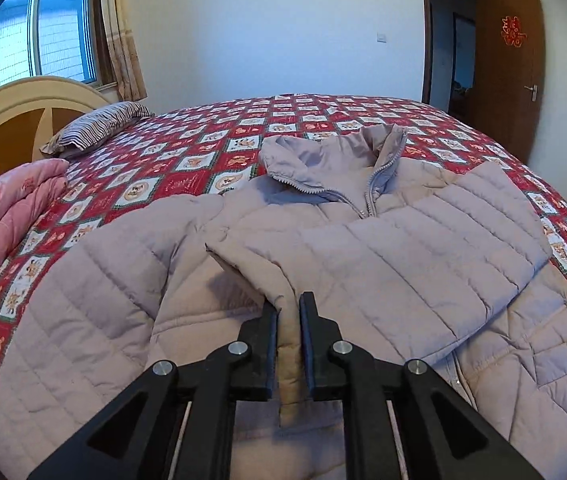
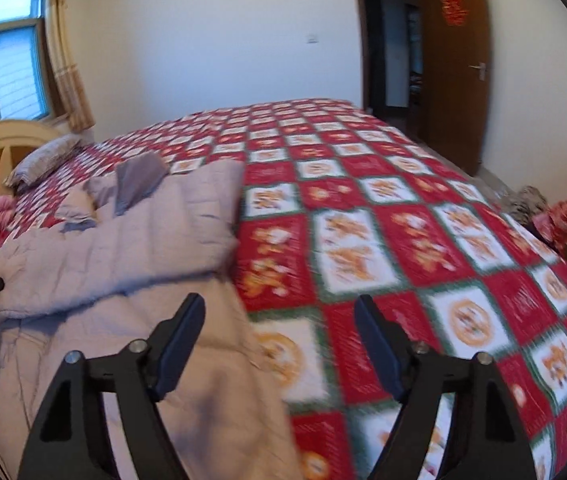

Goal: Fold large clothes

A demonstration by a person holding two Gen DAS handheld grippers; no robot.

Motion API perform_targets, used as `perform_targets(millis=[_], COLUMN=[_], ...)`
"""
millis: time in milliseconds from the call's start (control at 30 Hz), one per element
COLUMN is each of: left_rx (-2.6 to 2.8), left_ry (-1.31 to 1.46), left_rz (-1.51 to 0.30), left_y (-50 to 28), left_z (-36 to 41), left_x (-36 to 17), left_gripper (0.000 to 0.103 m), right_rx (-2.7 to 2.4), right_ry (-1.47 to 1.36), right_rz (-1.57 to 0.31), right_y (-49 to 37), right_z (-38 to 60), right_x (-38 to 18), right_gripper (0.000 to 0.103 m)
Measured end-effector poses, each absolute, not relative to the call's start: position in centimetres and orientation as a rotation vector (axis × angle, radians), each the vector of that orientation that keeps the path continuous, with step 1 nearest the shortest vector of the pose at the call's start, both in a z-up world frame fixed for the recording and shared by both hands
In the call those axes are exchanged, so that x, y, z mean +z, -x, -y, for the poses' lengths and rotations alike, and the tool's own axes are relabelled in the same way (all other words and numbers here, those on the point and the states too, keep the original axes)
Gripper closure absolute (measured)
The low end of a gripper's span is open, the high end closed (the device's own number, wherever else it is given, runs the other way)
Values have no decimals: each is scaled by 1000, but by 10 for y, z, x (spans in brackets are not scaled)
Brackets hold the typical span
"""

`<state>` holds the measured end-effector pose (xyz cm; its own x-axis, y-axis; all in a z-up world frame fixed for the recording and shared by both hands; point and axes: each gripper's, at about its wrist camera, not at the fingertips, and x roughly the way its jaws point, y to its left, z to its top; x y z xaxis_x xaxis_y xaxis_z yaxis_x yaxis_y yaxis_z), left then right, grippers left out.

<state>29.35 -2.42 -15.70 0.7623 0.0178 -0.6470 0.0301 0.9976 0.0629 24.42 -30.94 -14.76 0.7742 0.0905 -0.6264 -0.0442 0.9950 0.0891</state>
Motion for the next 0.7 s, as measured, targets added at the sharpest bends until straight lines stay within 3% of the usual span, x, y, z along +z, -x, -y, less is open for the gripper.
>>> perform_targets(millis=[67, 200, 333, 467, 700], left_rx=[12, 111, 126, 146, 272], left_ry=[-101, -161, -144, -131, -245], left_rz=[-703, -627, -553, -577, -698], left_y=[-293, -283, -280, -305, -356], left_z=[25, 17, 11, 26, 45], left_x=[-151, -134, -115, -114, -174], left_gripper=[82, 16, 13, 13, 12], right_rx=[82, 103, 110, 86, 106], right_ry=[-62, -33, -32, -25, -1], right_rz=[-680, -663, -649, -638, -742], right_y=[-257, -282, -308, -336, -369], right_z=[298, 277, 263, 254, 230], right_x=[-145, -135, -130, -134, -170], right_gripper=[24, 24, 24, 32, 36])
